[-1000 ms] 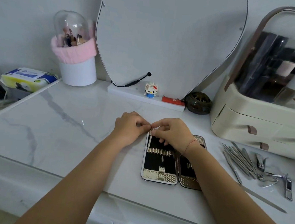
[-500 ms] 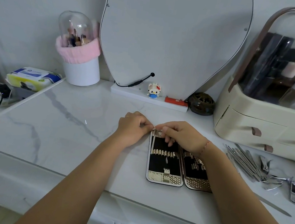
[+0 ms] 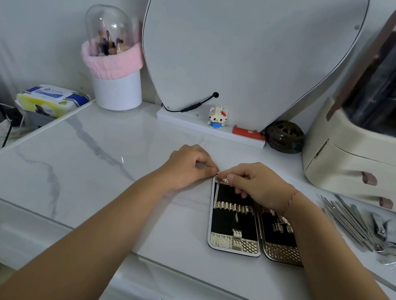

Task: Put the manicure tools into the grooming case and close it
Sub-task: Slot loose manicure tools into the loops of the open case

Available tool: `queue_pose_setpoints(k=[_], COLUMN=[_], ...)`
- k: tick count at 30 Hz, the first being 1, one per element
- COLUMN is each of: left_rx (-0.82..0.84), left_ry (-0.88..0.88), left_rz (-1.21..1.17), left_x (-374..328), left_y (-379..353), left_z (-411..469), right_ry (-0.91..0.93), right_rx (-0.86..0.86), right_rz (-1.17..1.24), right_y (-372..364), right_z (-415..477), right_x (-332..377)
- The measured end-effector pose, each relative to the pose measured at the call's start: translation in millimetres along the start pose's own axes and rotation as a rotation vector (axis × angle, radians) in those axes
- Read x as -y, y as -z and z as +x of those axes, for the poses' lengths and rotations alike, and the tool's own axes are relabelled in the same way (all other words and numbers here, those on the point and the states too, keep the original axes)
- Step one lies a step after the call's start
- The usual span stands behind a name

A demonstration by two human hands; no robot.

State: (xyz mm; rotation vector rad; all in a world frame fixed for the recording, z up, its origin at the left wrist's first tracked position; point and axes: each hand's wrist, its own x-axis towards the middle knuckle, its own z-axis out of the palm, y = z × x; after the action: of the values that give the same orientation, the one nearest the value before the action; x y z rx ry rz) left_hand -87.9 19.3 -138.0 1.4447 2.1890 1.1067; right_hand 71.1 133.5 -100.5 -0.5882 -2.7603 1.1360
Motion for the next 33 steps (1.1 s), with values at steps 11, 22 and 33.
queue_pose_setpoints(k=[11, 22, 33], left_rx=[0.002, -0.007, -0.009], left_ry=[-0.036, -0.045, -0.038], left_rz=[0.048, 0.061, 0.064], left_x=[-4, -6, -8], left_y=[0, 0, 1], left_z=[-1, -2, -2], right_ry=[0.090, 0.229, 0.143], right_rx=[0.158, 0.018, -0.090], right_rz=[-0.488, -0.516, -0.238], right_y=[9, 0, -4], right_z=[-12, -19, -15], right_x=[-4, -19, -18])
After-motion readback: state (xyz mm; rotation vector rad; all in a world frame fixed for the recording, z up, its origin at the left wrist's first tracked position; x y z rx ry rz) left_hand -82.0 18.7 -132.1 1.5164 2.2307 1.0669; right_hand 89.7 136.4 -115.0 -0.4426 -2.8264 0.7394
